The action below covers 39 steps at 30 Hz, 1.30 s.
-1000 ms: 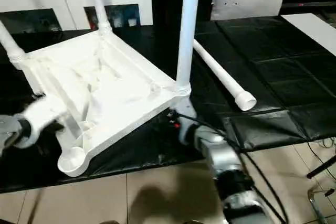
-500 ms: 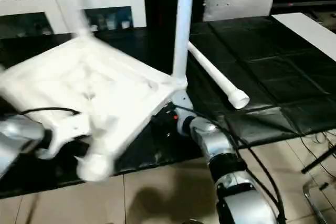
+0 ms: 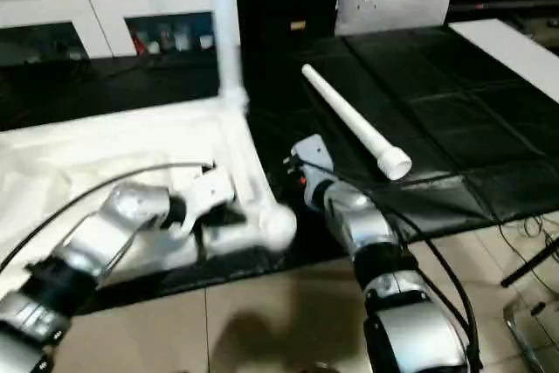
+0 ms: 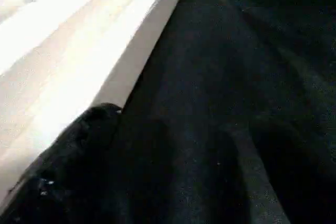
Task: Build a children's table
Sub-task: Rotate table base
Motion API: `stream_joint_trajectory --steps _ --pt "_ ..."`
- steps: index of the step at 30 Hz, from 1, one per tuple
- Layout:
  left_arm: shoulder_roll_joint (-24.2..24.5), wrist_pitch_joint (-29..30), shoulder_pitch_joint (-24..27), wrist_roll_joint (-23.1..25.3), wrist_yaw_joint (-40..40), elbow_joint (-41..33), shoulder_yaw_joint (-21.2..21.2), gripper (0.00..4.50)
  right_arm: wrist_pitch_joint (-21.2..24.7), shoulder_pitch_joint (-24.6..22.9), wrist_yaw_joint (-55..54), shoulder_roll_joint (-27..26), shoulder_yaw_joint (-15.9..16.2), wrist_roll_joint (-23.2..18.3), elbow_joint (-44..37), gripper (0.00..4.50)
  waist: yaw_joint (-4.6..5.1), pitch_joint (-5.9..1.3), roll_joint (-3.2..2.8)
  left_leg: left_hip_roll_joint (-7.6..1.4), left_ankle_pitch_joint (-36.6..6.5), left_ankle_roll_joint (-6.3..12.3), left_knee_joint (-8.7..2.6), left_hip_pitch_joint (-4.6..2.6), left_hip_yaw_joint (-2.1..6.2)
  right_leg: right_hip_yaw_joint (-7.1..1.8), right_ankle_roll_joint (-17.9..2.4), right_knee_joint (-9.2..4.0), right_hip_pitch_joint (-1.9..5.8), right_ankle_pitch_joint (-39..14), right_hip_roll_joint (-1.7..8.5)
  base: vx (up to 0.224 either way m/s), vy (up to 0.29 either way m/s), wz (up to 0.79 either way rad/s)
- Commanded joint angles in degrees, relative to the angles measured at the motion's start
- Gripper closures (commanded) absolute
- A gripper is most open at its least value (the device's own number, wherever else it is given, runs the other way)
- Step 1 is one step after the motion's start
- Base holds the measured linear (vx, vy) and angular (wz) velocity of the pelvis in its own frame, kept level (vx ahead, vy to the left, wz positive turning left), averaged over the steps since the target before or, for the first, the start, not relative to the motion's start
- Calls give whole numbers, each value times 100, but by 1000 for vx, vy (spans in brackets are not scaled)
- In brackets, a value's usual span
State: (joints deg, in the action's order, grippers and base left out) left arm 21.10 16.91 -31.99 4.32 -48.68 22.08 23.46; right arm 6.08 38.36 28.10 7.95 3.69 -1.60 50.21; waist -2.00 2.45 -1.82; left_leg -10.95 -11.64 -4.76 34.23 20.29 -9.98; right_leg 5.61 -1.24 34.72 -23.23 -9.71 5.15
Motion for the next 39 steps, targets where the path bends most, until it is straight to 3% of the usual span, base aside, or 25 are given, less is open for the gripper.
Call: stream_joint_trajectory --steps 1,4,8,12,16,18,20,21,23,24,25,27,29,30,31,32,33,34,35,36,37,38,39 --pt "9 -244 -109 135 297 184 -162 446 50 -33 35 18 16 30 33 0 -43 -373 28 -163 -831 343 -373 36 49 -292 -1197 -395 351 -1245 320 0 0 0" --pt "-36 -558 -151 167 361 430 -159 446 36 -65 39 39 10 23 29 0 -63 -376 26 -168 -805 388 -372 36 48 -290 -1277 -387 347 -1135 326 0 0 0" --pt "-36 -775 -80 100 262 441 -156 446 38 -75 -22 102 -37 8 -33 0 -85 -363 27 -184 -958 334 -388 23 48 -293 -1234 -402 343 -1372 347 0 0 0" --pt "40 -348 274 -365 -43 -279 -444 446 160 234 -365 390 -244 57 -162 0 -99 -378 15 -215 -809 256 -390 22 55 -303 -1325 -351 355 -1169 365 0 0 0" --pt "134 37 531 -671 -123 -842 -665 429 484 546 -649 666 -258 243 -123 0 -112 -392 36 -155 -498 420 -334 43 18 -297 -1470 -284 335 -641 292 0 0 0" --pt "84 390 727 -910 59 -1272 -932 417 640 789 -765 876 -258 356 44 0 -117 -373 39 -151 -596 430 -337 42 8 -296 -1456 -313 326 -817 298 0 0 0" --pt "-137 583 888 -1072 522 -1561 -1296 406 546 891 -625 972 -350 248 112 0 -111 -375 59 -173 -725 387 -332 46 4 -299 -1439 -311 342 -935 318 0 0 0" --pt "-395 633 1037 -1208 982 -1777 -1646 397 391 883 -642 998 -425 161 51 0 -106 -364 97 -164 -750 413 -326 64 -2 -298 -1414 -330 347 -982 307 0 0 0" --pt "-631 628 1186 -1346 1327 -1950 -1915 376 249 786 -711 982 -478 97 -139 0 -111 -363 144 -172 -733 454 -321 80 -4 -286 -1362 -346 340 -1068 297 0 0 0" --pt "-780 658 1283 -1372 1611 -2052 -2072 370 216 639 -762 929 -550 21 -425 0 -129 -369 126 -162 -706 474 -313 81 -6 -281 -1281 -357 336 -1169 294 0 0 0" --pt "-881 670 1352 -1415 1766 -2126 -2166 370 266 522 -767 889 -606 -53 -652 0 -135 -352 165 -163 -672 524 -319 90 -6 -281 -1181 -373 321 -1234 284 0 0 0" --pt "-1158 667 1719 -1484 2164 -2596 -2352 339 670 -102 -752 708 -778 -376 -1869 0 -147 -347 177 -196 -590 572 -332 100 12 -297 -1053 -364 332 -1139 292 0 0 0" --pt "-1253 747 1837 -1516 2266 -2725 -2402 330 822 -350 -712 666 -758 -444 -2302 0 -133 -368 143 -224 -504 568 -337 70 34 -269 -1011 -359 299 -998 217 0 0 0" --pt "-1351 782 1966 -1514 2397 -2850 -2447 328 984 -650 -743 605 -742 -496 -2782 0 -103 -359 118 -242 -504 509 -360 62 62 -225 -1017 -359 280 -877 129 0 0 0" --pt "-1415 813 2051 -1515 2483 -2936 -2475 323 1092 -847 -772 563 -735 -532 -3093 0 -34 -296 90 -204 -714 889 -536 424 414 125 -896 -245 518 -799 141 -6 -22 27" --pt "-1525 859 2213 -1467 2675 -3115 -2546 307 1071 -1282 -766 598 -632 -484 -3635 0 -79 -377 -39 -341 -986 975 -521 217 564 187 -921 -277 439 -789 129 -6 -22 27" --pt "-1655 900 2443 -1375 2949 -3358 -2648 295 1244 -1902 -782 629 -543 -494 -4436 0 84 -372 -116 -650 -682 1458 -578 92 971 254 -1239 -28 319 -441 15 25 -57 55" --pt "-1686 903 2524 -1333 3042 -3433 -2686 289 1327 -2121 -771 618 -543 -577 -4736 0 140 -371 -188 -795 -33 2141 -602 -80 1297 245 -1383 242 148 -900 -112 67 -98 61" --pt "-1700 920 2627 -1315 3129 -3517 -2727 285 1407 -2354 -857 534 -599 -711 -5062 0 178 -344 -131 -842 159 2472 -623 -114 1414 162 -1442 333 62 -1160 -118 76 -187 92" --pt "-1707 934 2696 -1308 3190 -3573 -2753 276 1437 -2508 -919 477 -635 -799 -5272 0 170 -303 -71 -736 177 2782 -688 19 1481 47 -1703 403 109 -1364 -59 34 -153 63" --pt "-1696 968 2802 -1292 3273 -3639 -2781 262 1314 -2757 -919 449 -586 -816 -5553 0 151 -289 16 -687 -181 2622 -718 75 1373 -88 -2046 342 131 -1335 28 15 -206 57" --pt "-1655 992 2885 -1224 3338 -3682 -2779 262 1393 -2960 -944 411 -544 -852 -5787 0 160 -297 46 -876 -396 2431 -695 -19 1180 -171 -2125 298 88 -1251 121 -4 -259 27" --pt "-1598 1029 2997 -1162 3404 -3749 -2755 250 1587 -3250 -1023 273 -540 -949 -6170 0 83 -219 182 -373 -852 1907 -455 191 849 -225 -2403 -91 196 -1472 129 -4 -259 27"
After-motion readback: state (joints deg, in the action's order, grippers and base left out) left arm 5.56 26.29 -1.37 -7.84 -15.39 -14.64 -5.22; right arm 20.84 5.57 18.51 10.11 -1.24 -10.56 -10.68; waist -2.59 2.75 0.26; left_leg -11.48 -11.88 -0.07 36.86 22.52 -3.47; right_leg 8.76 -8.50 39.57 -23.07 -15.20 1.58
